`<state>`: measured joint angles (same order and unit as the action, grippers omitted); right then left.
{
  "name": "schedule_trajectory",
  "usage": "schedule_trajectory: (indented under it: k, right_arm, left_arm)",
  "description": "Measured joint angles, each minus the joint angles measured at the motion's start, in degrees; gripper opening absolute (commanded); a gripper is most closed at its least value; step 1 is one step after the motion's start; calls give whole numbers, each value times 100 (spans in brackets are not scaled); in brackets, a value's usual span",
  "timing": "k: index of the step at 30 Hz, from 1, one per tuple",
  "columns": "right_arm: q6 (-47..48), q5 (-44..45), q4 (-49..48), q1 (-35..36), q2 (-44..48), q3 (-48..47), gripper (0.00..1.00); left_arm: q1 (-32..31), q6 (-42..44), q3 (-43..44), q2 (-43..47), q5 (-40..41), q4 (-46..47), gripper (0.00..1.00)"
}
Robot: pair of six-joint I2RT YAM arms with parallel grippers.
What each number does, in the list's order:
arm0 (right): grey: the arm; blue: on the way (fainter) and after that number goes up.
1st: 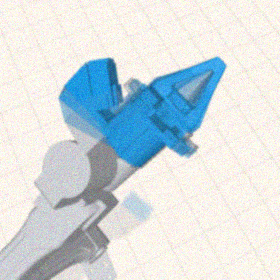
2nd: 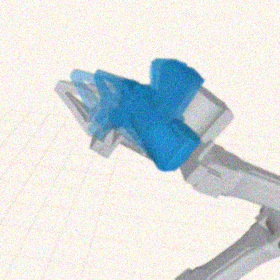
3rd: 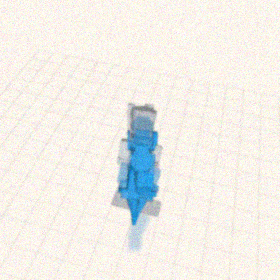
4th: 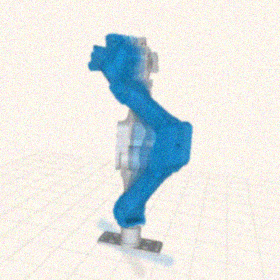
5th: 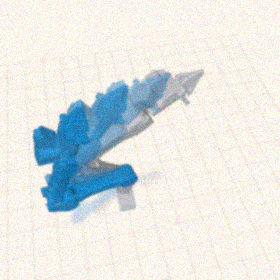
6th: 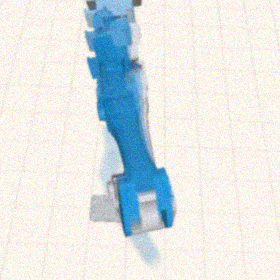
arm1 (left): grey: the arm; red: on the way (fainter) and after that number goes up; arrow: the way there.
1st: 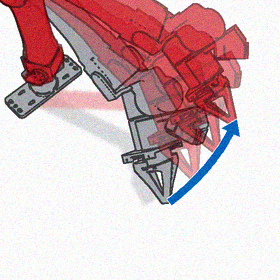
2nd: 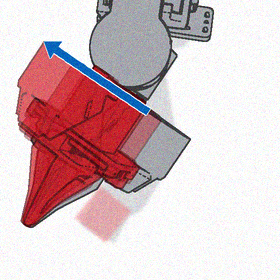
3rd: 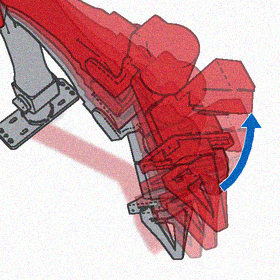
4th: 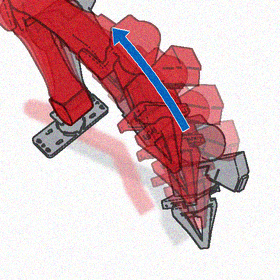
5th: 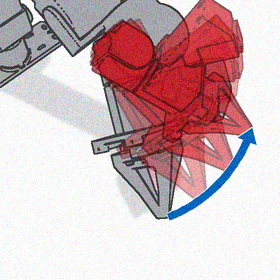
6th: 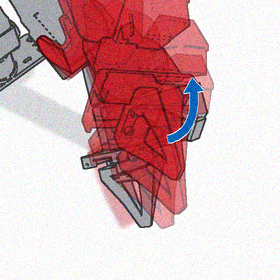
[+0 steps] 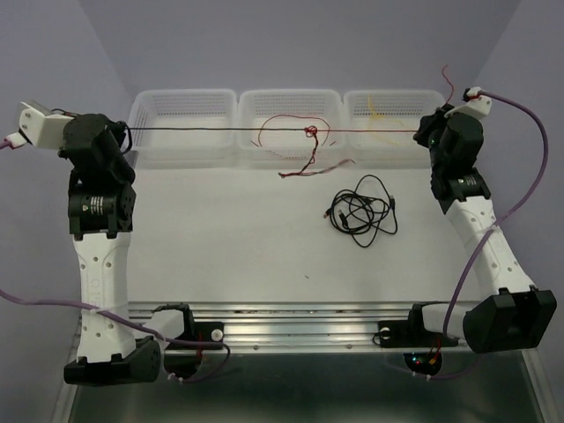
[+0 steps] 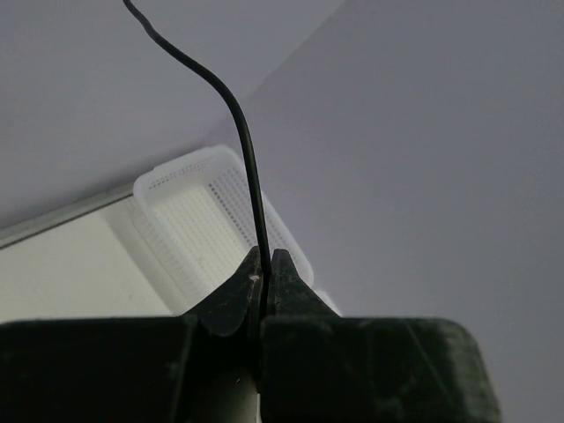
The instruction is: Untangle the cables
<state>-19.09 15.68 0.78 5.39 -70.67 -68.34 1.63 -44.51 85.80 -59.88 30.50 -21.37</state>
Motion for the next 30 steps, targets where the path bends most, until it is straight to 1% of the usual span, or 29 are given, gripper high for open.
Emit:
schedule_trajectory:
  k: [3,8,11,15,24,28,30]
  right_arm:
    - [-72,-107,48,-498,44,0,1]
    - [-177,-157,223,-1349,-33,2,1]
    - [-260,-240,278,-1622,-192,4,1]
    - [-341,-306,345,-1919,-498,50,1]
    - [-490,-328,527,-2719,-1307,160,1]
    - [-507,-487,588,-2793,-1484,269,1]
    - [-483,-743,605,-2789,-1475,310,1]
  left_arm:
    - [413,149,431,-234,-197,-175,0]
    - [1049,304,817,-560,-433,-431,0]
    - [1325,369,1014,-750,-577,-614,0]
    - [1480,437,1172,-839,-656,-780,0]
    - [1862,573,1757,-918,-509,-1010,0]
    - [1899,599,1786,-920,-625,-1016,0]
    - [1910,619,1641,-911,-931,-859,0]
